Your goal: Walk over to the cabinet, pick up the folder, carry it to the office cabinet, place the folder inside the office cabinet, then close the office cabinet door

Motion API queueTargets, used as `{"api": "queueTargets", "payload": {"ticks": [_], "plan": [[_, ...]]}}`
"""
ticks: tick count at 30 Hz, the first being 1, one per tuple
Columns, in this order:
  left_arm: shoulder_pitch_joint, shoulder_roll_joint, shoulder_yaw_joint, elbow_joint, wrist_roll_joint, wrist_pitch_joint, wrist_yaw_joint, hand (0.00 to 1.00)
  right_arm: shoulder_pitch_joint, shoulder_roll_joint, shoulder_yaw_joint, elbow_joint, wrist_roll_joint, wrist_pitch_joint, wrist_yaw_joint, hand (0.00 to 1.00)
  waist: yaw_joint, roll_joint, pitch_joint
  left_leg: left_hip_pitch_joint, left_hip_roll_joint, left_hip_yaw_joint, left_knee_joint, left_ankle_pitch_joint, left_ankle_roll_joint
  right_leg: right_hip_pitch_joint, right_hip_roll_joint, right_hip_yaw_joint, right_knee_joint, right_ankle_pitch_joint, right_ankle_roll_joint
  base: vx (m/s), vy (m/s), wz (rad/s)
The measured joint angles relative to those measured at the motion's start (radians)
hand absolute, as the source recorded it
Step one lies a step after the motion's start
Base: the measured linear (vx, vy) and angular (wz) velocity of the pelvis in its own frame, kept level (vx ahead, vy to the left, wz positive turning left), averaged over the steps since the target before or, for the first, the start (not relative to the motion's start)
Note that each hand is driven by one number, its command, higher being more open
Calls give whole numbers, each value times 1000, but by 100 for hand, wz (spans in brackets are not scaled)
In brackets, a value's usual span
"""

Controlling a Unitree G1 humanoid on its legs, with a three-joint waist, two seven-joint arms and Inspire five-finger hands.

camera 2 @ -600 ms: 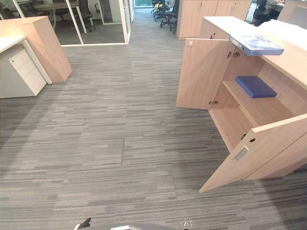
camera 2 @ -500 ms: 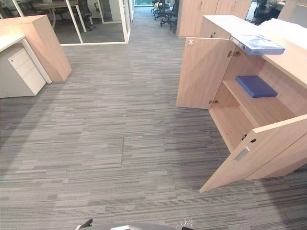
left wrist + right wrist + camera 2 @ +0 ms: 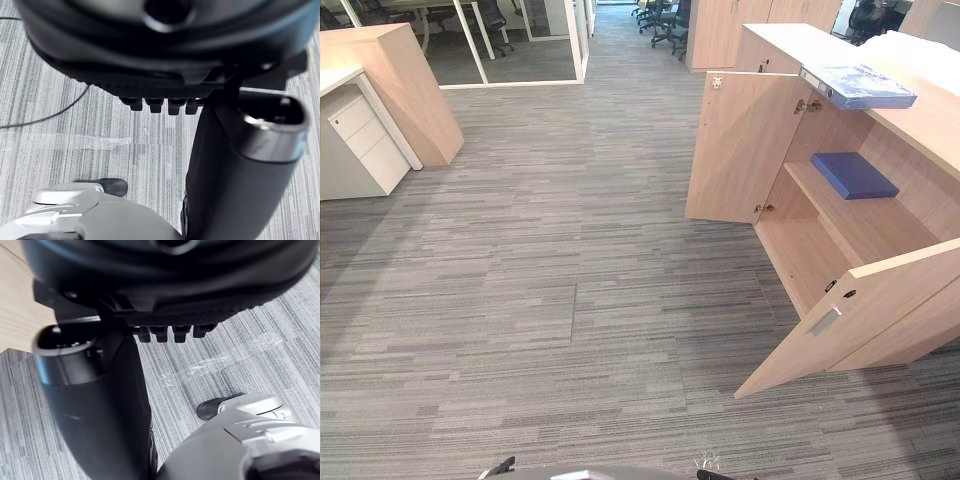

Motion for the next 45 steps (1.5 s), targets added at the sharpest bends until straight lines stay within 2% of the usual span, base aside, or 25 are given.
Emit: {"api": "queueTargets", "payload": {"ticks": [6, 15, 17, 19, 21, 22, 23, 24, 26, 29, 31, 32, 33, 34, 35, 36, 37, 38, 39, 40, 41, 42, 43, 44, 45], "plan": [[2, -3, 0, -6, 12, -12, 33, 100, -2, -2, 33, -2, -34, -25, -31, 100, 0, -1, 6, -3, 2, -1, 0, 0, 0, -2, 2, -1, -2, 0, 0, 0, 0, 0], [3, -10, 21, -10, 38, -11, 62, 100, -3, 6, -12, 0, -24, -13, -29, 100, 0, -3, 9, -4, 2, -3, 2, -1, -1, -1, 3, -3, -2, 0, 0, 0, 0, 0], [2, -10, 29, -11, 37, -11, 62, 100, -5, 7, -13, 0, -24, -13, -28, 100, 0, -6, 12, -21, 3, -4, 29, -13, -16, -5, 2, -5, 1, -1, 0, -15, -7, 2], [0, -21, 71, -31, 30, -11, 66, 100, -11, 9, -14, 0, -24, -13, -26, 100, -1, -7, 20, -97, 10, -4, 154, -74, -30, -34, 5, -10, 28, -15, -11, -43, -17, 5], [2, -51, 141, -81, -4, -12, 64, 100, -14, 11, -39, -13, -19, -11, -27, 100, 3, 6, 61, -203, 46, 14, 408, -165, -76, -44, 24, -22, 84, -60, -43, -68, -14, 10], [2, -60, 164, -93, -13, -13, 61, 100, -11, 12, -38, -18, -18, -9, -28, 100, 4, 4, 64, -244, 57, 36, 503, -169, -83, -43, 25, -26, 92, -67, -50, -60, -11, 7], [7, -77, 208, -128, -45, -15, 56, 100, -6, 11, -29, -26, -9, -2, -28, 100, 7, 4, 76, -337, 86, 74, 697, -156, -82, -25, 28, -25, 98, -74, -60, 5, -4, -6], [21, -97, 242, -152, -85, -23, 51, 100, -6, 8, -28, -29, 5, 5, -30, 100, 12, 8, 83, -393, 118, 101, 827, -163, -67, -1, 28, -19, 103, -84, -67, 49, 2, -10], [30, -110, 244, -170, -121, -39, 49, 100, -4, 4, -28, -32, 6, 8, -31, 100, 21, 10, 79, -442, 146, 109, 831, -184, -71, 19, 14, -3, 106, -98, -59, 139, 42, -24], [23, -120, 250, -184, -121, -44, 39, 100, -13, 5, -27, -45, 8, 8, -30, 100, 37, 11, 79, -502, 157, 93, 611, -168, -73, 22, -35, 45, 101, -122, -32, 239, 148, -37], [13, -124, 251, -183, -121, -44, 40, 100, -11, 0, -28, -47, 7, 11, -32, 100, 37, 21, 74, -540, 163, 54, 399, -90, -94, 28, -75, 69, 93, -156, 7, 371, 291, -32], [13, -126, 251, -183, -121, -44, 41, 100, -9, -2, -31, -46, 7, 12, -33, 100, 37, 25, 72, -545, 170, 41, 345, -69, -103, 32, -83, 76, 93, -172, 20, 362, 332, -40], [12, -128, 251, -180, -121, -44, 47, 100, -4, -1, -47, -45, 8, 16, -35, 100, 37, 32, 68, -542, 184, 34, 290, -42, -118, 57, -105, 90, 95, -210, 48, 397, 367, -40], [15, -117, 251, -168, -120, -43, 49, 100, 4, 11, -87, -33, 8, 21, -38, 100, 38, 30, 52, -544, 165, 54, 352, 47, -117, 98, -154, 94, 94, -243, 62, 521, 467, -50], [13, -110, 248, -160, -119, -39, 48, 100, 3, 15, -139, -8, 6, 25, -38, 100, 42, 18, 30, -552, 141, 67, 403, 57, -102, 106, -187, 101, 102, -245, 57, 472, 400, -43], [13, -101, 244, -154, -117, -35, 49, 100, -3, 22, -173, 2, 7, 31, -32, 100, 41, 4, 12, -553, 120, 86, 430, 24, -70, 98, -214, 104, 125, -239, 56, 497, 408, -40], [6, -85, 235, -140, -96, -29, 52, 100, -6, 38, -218, 3, 7, 38, -27, 100, 28, -14, -16, -539, 82, 115, 449, -14, -38, 67, -265, 97, 204, -214, 79, 404, 326, -32], [1, -73, 231, -129, -86, -28, 50, 100, -18, 45, -248, 16, 7, 41, -25, 100, 26, -28, -16, -500, 51, 140, 449, -32, -7, 47, -301, 101, 298, -205, 93, 625, 468, -42], [-4, -56, 209, -116, -78, -21, 48, 100, -28, 50, -277, 33, 6, 50, -24, 100, 25, -46, -19, -423, 8, 174, 425, -53, 27, -1, -344, 99, 473, -170, 83, 425, 305, -42], [-4, -50, 190, -110, -76, -18, 46, 100, -33, 49, -291, 37, 7, 53, -22, 100, 25, -48, -18, -381, -9, 183, 407, -62, 40, -35, -364, 96, 569, -126, 60, 615, 441, -61], [-1, -45, 154, -104, -72, -18, 41, 100, -48, 40, -296, 28, 8, 51, -19, 100, 21, -36, -22, -277, -41, 217, 337, -79, 62, -135, -427, 52, 796, 22, -34, 397, 306, -50], [-2, -46, 145, -102, -69, -18, 38, 100, -58, 36, -291, 18, 7, 49, -19, 100, 15, -30, -19, -241, -49, 226, 311, -81, 64, -164, -453, 8, 868, 46, -71, 563, 431, -43], [-10, -44, 120, -97, -68, -19, 31, 100, -79, 25, -264, -3, 7, 45, -19, 100, -7, -16, -9, -168, -61, 226, 258, -81, 64, -211, -508, -126, 975, 17, -89, 345, 262, -18], [-17, -45, 105, -90, -67, -19, 28, 100, -88, 15, -247, -5, 7, 42, -19, 100, -11, -6, -1, -130, -60, 226, 236, -81, 64, -223, -514, -184, 999, -13, -80, 375, 263, -27], [-23, -44, 69, -79, -63, -19, 22, 100, -106, 2, -207, -11, 7, 34, -27, 100, -9, 19, 14, -64, -49, 232, 193, -80, 64, -231, -489, -277, 979, -89, -22, 320, 188, -35]]}}
